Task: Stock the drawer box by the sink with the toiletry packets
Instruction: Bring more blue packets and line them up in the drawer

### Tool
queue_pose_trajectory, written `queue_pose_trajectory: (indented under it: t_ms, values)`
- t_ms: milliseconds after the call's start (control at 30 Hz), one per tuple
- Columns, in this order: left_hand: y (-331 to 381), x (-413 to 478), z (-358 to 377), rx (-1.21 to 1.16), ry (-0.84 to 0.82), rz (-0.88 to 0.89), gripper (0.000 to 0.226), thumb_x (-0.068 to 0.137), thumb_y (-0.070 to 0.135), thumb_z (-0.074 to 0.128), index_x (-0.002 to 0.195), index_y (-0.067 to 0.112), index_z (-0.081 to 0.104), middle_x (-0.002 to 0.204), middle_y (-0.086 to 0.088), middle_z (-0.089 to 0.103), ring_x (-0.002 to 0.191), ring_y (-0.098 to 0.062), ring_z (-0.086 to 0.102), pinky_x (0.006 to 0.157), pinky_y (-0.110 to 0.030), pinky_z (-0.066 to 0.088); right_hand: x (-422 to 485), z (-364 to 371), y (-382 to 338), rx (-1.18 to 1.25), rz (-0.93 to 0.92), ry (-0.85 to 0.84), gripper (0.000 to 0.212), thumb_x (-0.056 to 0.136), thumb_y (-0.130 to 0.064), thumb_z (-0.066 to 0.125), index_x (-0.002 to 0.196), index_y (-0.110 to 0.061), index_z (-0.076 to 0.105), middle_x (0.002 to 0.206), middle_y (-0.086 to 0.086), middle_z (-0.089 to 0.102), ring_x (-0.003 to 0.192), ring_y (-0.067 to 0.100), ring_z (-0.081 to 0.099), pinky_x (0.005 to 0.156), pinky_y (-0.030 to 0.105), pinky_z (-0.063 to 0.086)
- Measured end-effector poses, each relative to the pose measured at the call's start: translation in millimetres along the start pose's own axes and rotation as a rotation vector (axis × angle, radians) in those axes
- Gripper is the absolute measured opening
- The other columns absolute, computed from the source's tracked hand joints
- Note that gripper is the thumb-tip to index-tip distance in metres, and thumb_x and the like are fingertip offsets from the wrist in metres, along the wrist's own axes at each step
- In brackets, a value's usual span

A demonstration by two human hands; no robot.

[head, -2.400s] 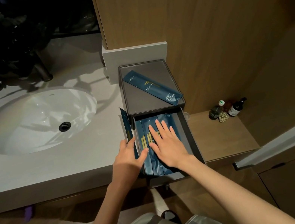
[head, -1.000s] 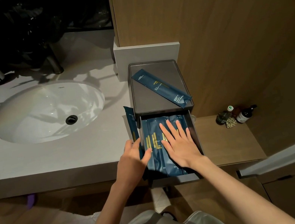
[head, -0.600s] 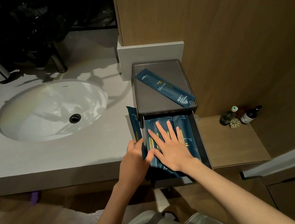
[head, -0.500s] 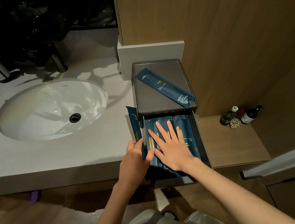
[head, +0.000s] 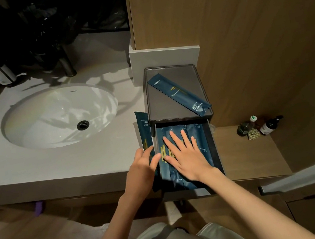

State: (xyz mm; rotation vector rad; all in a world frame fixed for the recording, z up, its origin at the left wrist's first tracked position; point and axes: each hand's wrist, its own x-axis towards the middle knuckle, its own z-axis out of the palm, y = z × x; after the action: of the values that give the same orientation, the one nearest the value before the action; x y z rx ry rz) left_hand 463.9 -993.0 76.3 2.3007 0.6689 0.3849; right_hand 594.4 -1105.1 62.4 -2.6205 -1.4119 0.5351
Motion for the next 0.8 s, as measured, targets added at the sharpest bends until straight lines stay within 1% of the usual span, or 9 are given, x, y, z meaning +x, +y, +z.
queue_pose_trajectory:
  t_ms: [100, 167, 233, 300, 400, 500, 533, 700, 800]
  values:
    - [-6, 1, -15, -0.073, 0.053, -0.096, 0.033, 0.099, 0.013, 0.044, 0.13, 0.01, 0.054, 0.12, -0.009, 0.056, 0.106, -0.02, 0.055, 0.09, -0.016, 0.037, -10, -21, -1, 0.227, -0.011, 0.071, 0.056, 0.101, -0.044, 0.032, 0.152, -0.031, 0.014, 0.162, -0.006, 0.003, 0.149, 0.015, -0.004, 0.122, 0.043, 0.009]
    - [-9, 2, -27, -0.141, 0.132, -0.135, 0.032, 0.098, 0.009, 0.045, 0.126, 0.016, 0.057, 0.118, -0.004, 0.058, 0.102, -0.012, 0.053, 0.087, -0.01, 0.033, -19, -37, -3, 0.332, -0.043, 0.15, 0.05, 0.101, -0.035, 0.04, 0.149, -0.031, 0.027, 0.159, -0.01, 0.018, 0.147, 0.01, 0.012, 0.119, 0.034, 0.017]
    - [-9, 2, -39, -0.218, 0.198, -0.132, 0.03, 0.095, 0.006, 0.049, 0.12, 0.019, 0.06, 0.117, 0.0, 0.061, 0.094, -0.014, 0.055, 0.09, -0.026, 0.043, -25, -49, -7, 0.417, -0.074, 0.239, 0.045, 0.1, -0.031, 0.044, 0.145, -0.033, 0.036, 0.154, -0.013, 0.031, 0.142, 0.006, 0.025, 0.116, 0.029, 0.023]
    - [-1, 3, -51, -0.315, 0.221, -0.139, 0.026, 0.093, 0.007, 0.052, 0.113, 0.021, 0.062, 0.108, -0.003, 0.065, 0.08, -0.029, 0.056, 0.082, -0.046, 0.047, -28, -61, -14, 0.543, -0.095, 0.328, 0.041, 0.099, -0.028, 0.047, 0.139, -0.032, 0.045, 0.143, -0.015, 0.045, 0.131, 0.002, 0.041, 0.11, 0.029, 0.037]
    - [15, 5, -60, -0.493, 0.199, -0.104, 0.016, 0.091, 0.007, 0.057, 0.101, 0.018, 0.058, 0.095, -0.008, 0.063, 0.059, -0.033, 0.044, 0.056, -0.048, 0.039, -31, -79, -30, 0.758, -0.084, 0.419, 0.036, 0.096, -0.021, 0.054, 0.131, -0.029, 0.054, 0.123, -0.014, 0.059, 0.101, 0.002, 0.059, 0.089, 0.02, 0.049]
    - [30, 7, -56, -0.705, 0.127, -0.112, 0.019, 0.09, 0.001, 0.058, 0.096, 0.016, 0.048, 0.106, -0.012, 0.06, 0.071, -0.018, 0.052, 0.061, -0.017, 0.044, -31, -92, -42, 0.952, -0.044, 0.459, 0.038, 0.091, -0.018, 0.062, 0.128, -0.027, 0.056, 0.113, -0.01, 0.065, 0.082, 0.003, 0.063, 0.078, 0.014, 0.05]
    - [33, 7, -53, -0.759, 0.096, -0.12, 0.023, 0.089, 0.001, 0.059, 0.094, 0.019, 0.046, 0.106, -0.017, 0.059, 0.078, -0.016, 0.055, 0.066, -0.015, 0.044, -31, -94, -44, 0.993, -0.026, 0.463, 0.038, 0.09, -0.018, 0.064, 0.126, -0.028, 0.056, 0.107, -0.009, 0.067, 0.079, 0.003, 0.064, 0.077, 0.015, 0.051]
    - [45, 3, -34, -0.84, -0.036, -0.148, 0.026, 0.086, 0.011, 0.062, 0.092, 0.03, 0.046, 0.107, -0.019, 0.065, 0.083, -0.02, 0.066, 0.08, -0.037, 0.052, -33, -89, -39, 1.076, 0.03, 0.504, 0.029, 0.085, -0.011, 0.068, 0.112, -0.023, 0.063, 0.07, -0.002, 0.06, 0.056, 0.003, 0.051, 0.059, 0.014, 0.042]
    - [48, 2, -29, -0.769, -0.019, -0.127, 0.013, 0.093, 0.021, 0.056, 0.093, 0.027, 0.045, 0.074, -0.005, 0.064, 0.057, -0.017, 0.051, 0.057, -0.033, 0.041, -37, -87, -28, 1.192, 0.086, 0.496, 0.027, 0.085, -0.007, 0.068, 0.11, -0.018, 0.066, 0.064, -0.001, 0.06, 0.056, 0.004, 0.054, 0.061, 0.019, 0.047]
